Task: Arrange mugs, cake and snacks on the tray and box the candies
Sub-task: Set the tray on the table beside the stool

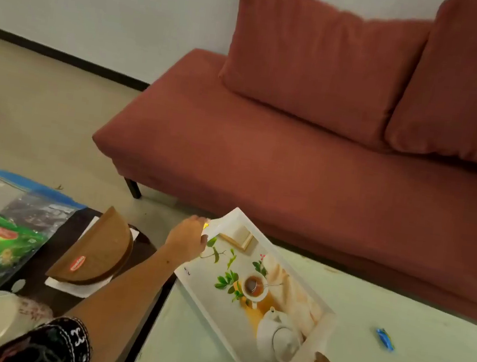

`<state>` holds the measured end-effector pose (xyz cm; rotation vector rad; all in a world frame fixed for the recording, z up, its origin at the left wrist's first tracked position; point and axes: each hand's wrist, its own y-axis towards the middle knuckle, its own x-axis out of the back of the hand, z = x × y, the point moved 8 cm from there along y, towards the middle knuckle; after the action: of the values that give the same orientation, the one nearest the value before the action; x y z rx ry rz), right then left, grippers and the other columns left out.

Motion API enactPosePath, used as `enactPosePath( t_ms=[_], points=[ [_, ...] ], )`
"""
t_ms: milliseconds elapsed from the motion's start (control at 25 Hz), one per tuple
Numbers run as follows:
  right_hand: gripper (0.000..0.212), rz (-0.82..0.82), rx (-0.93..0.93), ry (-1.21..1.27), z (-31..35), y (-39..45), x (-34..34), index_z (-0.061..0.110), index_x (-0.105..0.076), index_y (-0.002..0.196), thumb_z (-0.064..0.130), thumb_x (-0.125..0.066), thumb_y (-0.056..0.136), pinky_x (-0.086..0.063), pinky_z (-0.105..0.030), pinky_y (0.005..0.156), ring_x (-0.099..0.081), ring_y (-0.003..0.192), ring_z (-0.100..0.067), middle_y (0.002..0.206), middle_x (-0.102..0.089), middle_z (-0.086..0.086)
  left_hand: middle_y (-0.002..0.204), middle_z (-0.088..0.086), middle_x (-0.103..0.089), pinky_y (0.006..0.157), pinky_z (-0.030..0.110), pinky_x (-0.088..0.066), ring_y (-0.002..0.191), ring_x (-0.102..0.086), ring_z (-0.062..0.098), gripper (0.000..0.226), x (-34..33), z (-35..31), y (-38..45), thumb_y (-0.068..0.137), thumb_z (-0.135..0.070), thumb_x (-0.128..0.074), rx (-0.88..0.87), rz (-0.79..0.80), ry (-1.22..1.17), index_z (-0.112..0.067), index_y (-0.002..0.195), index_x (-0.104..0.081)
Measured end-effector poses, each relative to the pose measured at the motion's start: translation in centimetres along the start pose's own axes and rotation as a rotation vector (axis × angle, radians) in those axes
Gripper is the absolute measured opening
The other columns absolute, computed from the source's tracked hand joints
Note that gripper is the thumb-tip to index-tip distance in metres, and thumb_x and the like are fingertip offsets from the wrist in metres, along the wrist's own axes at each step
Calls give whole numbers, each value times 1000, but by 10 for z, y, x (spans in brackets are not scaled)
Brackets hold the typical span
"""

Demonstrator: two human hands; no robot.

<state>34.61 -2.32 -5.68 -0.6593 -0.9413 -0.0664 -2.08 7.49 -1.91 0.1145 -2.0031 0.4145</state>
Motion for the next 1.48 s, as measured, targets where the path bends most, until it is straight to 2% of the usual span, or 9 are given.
enactPosePath(
  t_ms=[200, 360, 440, 600, 720, 800, 1000, 1200, 1480],
  points=[
    [58, -114, -157, 340, -34, 27, -22, 1, -45, 130, 6, -71, 79, -34, -42, 100, -53, 114, -40, 124, -55, -29, 148, 19, -33, 102, 41, -38, 132, -38, 34, 59, -43, 23, 40, 94, -13, -42, 95, 41, -36, -1, 146, -14],
    [50, -112, -123, 407, -48, 34, -27, 10, -44, 127, 4, -66, 83, -40, -40, 97, -60, 109, -36, 124, -60, -20, 147, 23, -32, 105, 40, -33, 134, -34, 36, 58, -65, 29, 54, 94, -8, -43, 150, 62, -69, 3, 144, -16],
    [54, -71, -117, 426, -50, 39, -27, 11, -43, 130, 2, -66, 83, -41, -41, 97, -59, 111, -35, 125, -61, -18, 142, 24, -37, 102, 39, -35, 129, -38, 37, 53, -64, 33, 53, 92, -6, -47, 179, 12, -58, 5, 140, -27],
    [54, -30, -136, 425, -57, 53, -4, 10, -50, 131, -2, -64, 81, -42, -40, 91, -54, 112, -33, 125, -59, -15, 112, 23, -62, 85, 38, -47, 106, -57, 37, 23, -62, 56, 27, 87, -3, -55, 341, -47, -243, 2, 109, -62],
    [50, 51, -80, 399, -62, 66, 24, 11, -57, 125, -4, -65, 78, -44, -38, 85, -55, 100, -28, 116, -60, -11, 91, 16, -60, 77, 37, -48, 87, -58, 30, 15, -59, 65, -15, 81, -3, -63, 415, -50, -387, -14, 72, -63],
    [54, 97, -68, 380, -66, 73, 37, 12, -55, 128, -4, -66, 78, -46, -42, 89, -57, 106, -30, 121, -59, -12, 89, 13, -60, 78, 37, -48, 85, -56, 27, 8, -57, 67, -47, 78, -2, -68, 432, -73, -441, -9, 80, -68],
    [57, 144, -31, 318, -75, 84, 47, 15, -55, 129, -4, -67, 77, -45, -36, 83, -57, 101, -24, 121, -61, -10, 97, 4, -62, 85, 44, -50, 90, -59, 24, 33, -71, 61, -102, 76, -3, -71, 469, -78, -516, -7, 109, -66],
    [52, 168, -28, 290, -86, 82, 39, 16, -57, 125, -2, -68, 77, -45, -35, 79, -58, 98, -24, 118, -62, -10, 118, 18, -63, 92, 56, -49, 107, -61, 36, 40, -88, 69, -113, 78, -5, -70, 496, -63, -551, -4, 117, -61],
    [52, 156, -28, 276, -93, 79, 33, 13, -56, 124, -2, -70, 76, -47, -36, 83, -56, 96, -23, 117, -63, -11, 124, 20, -60, 93, 57, -48, 112, -58, 37, 48, -94, 72, -121, 77, -3, -71, 509, -104, -532, -2, 123, -57]
  ],
)
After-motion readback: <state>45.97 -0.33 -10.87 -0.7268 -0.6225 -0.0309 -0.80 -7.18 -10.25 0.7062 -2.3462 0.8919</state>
